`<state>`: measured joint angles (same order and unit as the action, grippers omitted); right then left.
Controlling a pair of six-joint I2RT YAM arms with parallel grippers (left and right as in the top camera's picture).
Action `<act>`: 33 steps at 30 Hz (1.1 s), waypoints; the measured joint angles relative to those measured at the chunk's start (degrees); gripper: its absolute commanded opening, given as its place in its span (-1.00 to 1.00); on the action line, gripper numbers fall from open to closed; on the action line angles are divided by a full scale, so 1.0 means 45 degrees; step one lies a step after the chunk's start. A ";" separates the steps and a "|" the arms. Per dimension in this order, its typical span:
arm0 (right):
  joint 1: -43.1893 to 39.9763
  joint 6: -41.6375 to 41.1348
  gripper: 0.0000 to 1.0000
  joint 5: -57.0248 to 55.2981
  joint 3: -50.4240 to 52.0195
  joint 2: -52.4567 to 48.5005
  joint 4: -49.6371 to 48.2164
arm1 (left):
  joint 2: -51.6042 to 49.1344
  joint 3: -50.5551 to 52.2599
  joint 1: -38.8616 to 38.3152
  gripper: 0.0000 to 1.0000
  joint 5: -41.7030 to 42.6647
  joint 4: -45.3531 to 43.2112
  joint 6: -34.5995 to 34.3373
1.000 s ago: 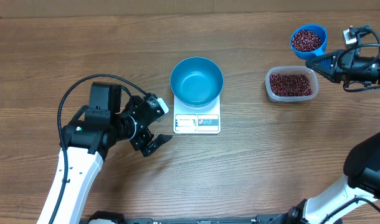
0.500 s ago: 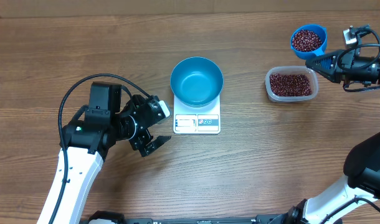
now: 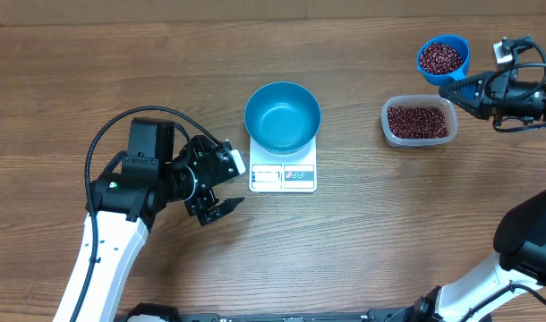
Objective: Scoop item into bowl and weigh 150g on scale
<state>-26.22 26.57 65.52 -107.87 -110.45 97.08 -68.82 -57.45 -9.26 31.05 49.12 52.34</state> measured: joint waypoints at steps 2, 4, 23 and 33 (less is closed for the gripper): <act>0.0000 0.0005 -0.93 0.0000 -0.0005 0.0000 0.0000 | 0.0000 0.0000 0.0000 0.99 0.0000 0.0000 0.0049; 0.0000 0.0005 -0.92 0.0010 0.0000 0.0000 -0.0005 | 0.0000 0.0000 0.0000 0.99 -0.0005 -0.0010 0.0034; 0.0000 -0.0248 -0.92 0.0000 -0.0005 0.0000 0.0000 | 0.0000 0.0000 0.0000 0.99 -0.0491 -0.0767 -0.2273; 0.0000 -0.0243 -0.92 0.0005 0.0000 0.0000 -0.0010 | 0.0000 0.0000 0.0000 0.99 -0.0495 -0.0831 -0.2259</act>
<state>-26.22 25.47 65.54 -107.87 -110.45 97.03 -68.82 -57.45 -9.26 28.82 45.39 42.17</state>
